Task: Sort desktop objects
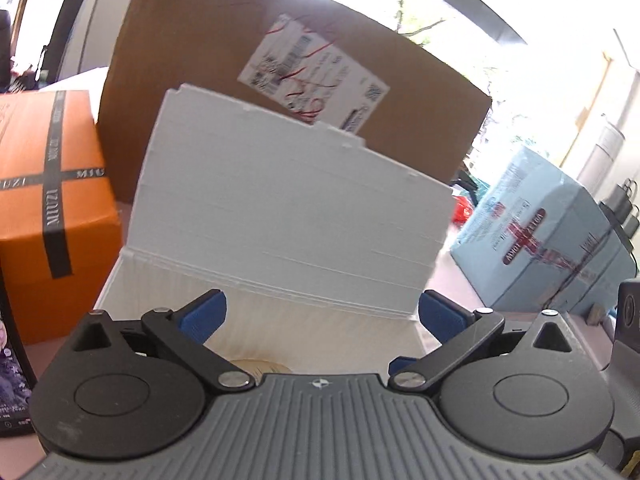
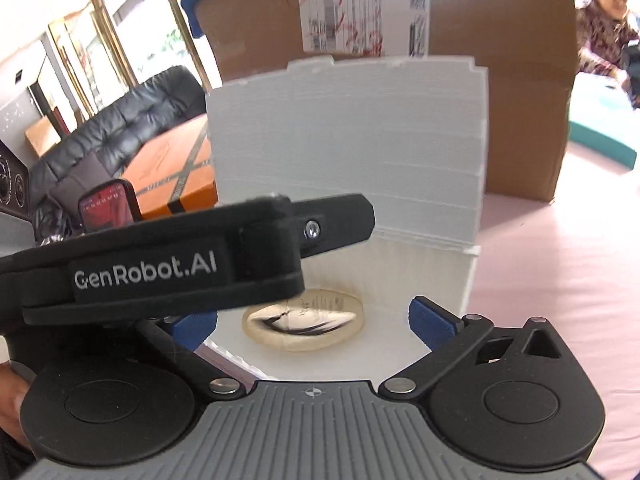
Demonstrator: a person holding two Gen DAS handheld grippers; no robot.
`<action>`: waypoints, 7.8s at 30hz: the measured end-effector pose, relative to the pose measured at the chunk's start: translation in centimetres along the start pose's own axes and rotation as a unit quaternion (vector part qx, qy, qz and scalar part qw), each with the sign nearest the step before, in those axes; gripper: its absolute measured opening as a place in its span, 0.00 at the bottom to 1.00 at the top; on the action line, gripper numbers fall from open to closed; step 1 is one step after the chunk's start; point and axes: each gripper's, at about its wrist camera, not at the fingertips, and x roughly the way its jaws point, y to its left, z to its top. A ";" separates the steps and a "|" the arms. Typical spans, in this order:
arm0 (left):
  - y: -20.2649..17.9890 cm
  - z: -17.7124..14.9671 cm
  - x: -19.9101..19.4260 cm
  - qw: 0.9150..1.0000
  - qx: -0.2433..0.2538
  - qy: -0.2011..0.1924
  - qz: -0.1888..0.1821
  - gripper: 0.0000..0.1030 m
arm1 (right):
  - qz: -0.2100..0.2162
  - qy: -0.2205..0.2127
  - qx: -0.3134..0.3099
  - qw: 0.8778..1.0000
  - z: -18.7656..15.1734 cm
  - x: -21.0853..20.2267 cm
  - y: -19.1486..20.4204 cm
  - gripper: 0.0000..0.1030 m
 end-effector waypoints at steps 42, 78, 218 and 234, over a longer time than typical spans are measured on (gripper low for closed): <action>-27.2 -11.7 1.6 0.962 0.230 0.038 -0.144 1.00 | -0.195 -0.191 0.099 0.957 -14.9 -21.1 -12.7 1.00; -24.5 -11.3 15.9 0.983 0.132 0.085 -0.099 1.00 | -0.244 -0.314 0.240 0.886 -19.3 -19.6 -24.1 1.00; -20.3 -9.5 1.0 0.977 0.158 -0.109 -0.092 0.10 | -0.038 -0.410 0.142 0.900 -16.5 -22.5 -18.3 0.07; -9.9 -6.3 -7.1 0.979 0.116 -0.170 -0.002 0.10 | 0.037 -0.381 0.063 0.922 -10.2 -17.3 -8.0 0.07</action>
